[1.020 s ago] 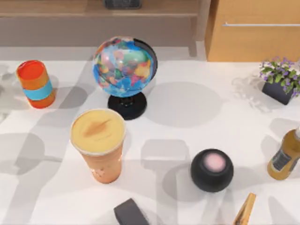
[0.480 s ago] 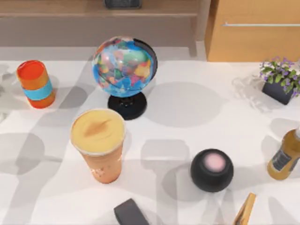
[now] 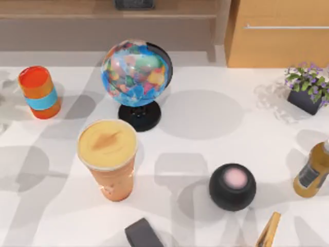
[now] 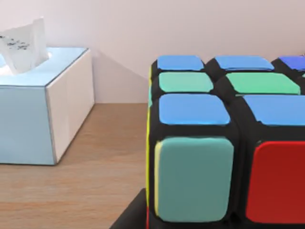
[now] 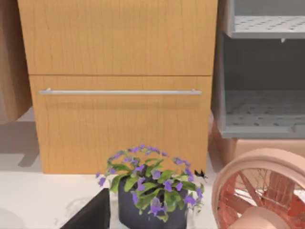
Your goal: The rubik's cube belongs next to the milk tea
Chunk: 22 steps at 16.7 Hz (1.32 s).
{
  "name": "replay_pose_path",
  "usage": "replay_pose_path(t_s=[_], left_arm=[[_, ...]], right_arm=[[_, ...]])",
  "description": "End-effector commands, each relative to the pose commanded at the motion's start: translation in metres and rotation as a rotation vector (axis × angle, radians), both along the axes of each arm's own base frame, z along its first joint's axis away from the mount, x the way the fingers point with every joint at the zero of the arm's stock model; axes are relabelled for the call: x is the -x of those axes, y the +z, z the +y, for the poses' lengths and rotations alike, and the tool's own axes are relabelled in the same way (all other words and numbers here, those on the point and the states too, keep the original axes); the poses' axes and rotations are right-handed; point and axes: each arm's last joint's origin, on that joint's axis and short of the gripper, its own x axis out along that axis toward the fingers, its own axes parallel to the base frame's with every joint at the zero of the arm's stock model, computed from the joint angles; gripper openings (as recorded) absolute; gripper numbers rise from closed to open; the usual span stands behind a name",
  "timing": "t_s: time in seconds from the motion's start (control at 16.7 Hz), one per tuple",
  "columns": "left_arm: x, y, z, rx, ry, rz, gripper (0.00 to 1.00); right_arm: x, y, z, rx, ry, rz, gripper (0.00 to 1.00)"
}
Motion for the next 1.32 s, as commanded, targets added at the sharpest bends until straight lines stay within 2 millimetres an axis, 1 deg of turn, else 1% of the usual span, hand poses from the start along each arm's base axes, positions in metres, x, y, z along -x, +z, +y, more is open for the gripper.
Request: replay_pose_path(t_s=[0.12, 0.3, 0.42, 0.48, 0.54, 0.66, 0.96, 1.08, 1.2, 1.32], left_arm=[[0.014, 0.015, 0.006, 0.01, -0.016, -0.007, 0.0], [0.046, 0.036, 0.023, 0.013, -0.052, 0.033, 0.0], [0.068, 0.035, 0.036, -0.001, -0.076, 0.117, 0.0], [0.076, 0.028, 0.042, -0.012, -0.086, 0.181, 0.0], [0.083, 0.017, 0.048, -0.026, -0.094, 0.26, 0.0], [0.093, -0.017, 0.06, -0.054, -0.101, 0.457, 0.0], [0.118, -0.125, 0.095, -0.08, -0.06, 1.056, 0.0], [0.131, -0.161, 0.108, -0.068, -0.03, 1.271, 0.0], [0.143, -0.187, 0.119, -0.05, -0.001, 1.438, 0.0], [0.15, -0.204, 0.124, -0.04, 0.013, 1.544, 0.0]], right_arm=[[0.0, 0.0, 0.0, 0.0, 0.0, 0.0, 1.0], [0.0, 0.0, 0.0, 0.0, 0.0, 0.0, 1.0], [0.0, 0.0, 0.0, 0.0, 0.0, 0.0, 1.0], [0.0, 0.0, 0.0, 0.0, 0.0, 0.0, 1.0], [0.0, 0.0, 0.0, 0.0, 0.0, 0.0, 1.0], [0.0, 0.0, 0.0, 0.0, 0.0, 0.0, 1.0], [0.0, 0.0, 0.0, 0.0, 0.0, 0.0, 1.0], [0.0, 0.0, 0.0, 0.0, 0.0, 0.0, 1.0], [0.0, 0.0, 0.0, 0.0, 0.0, 0.0, 1.0], [0.0, 0.0, 0.0, 0.0, 0.0, 0.0, 1.0]])
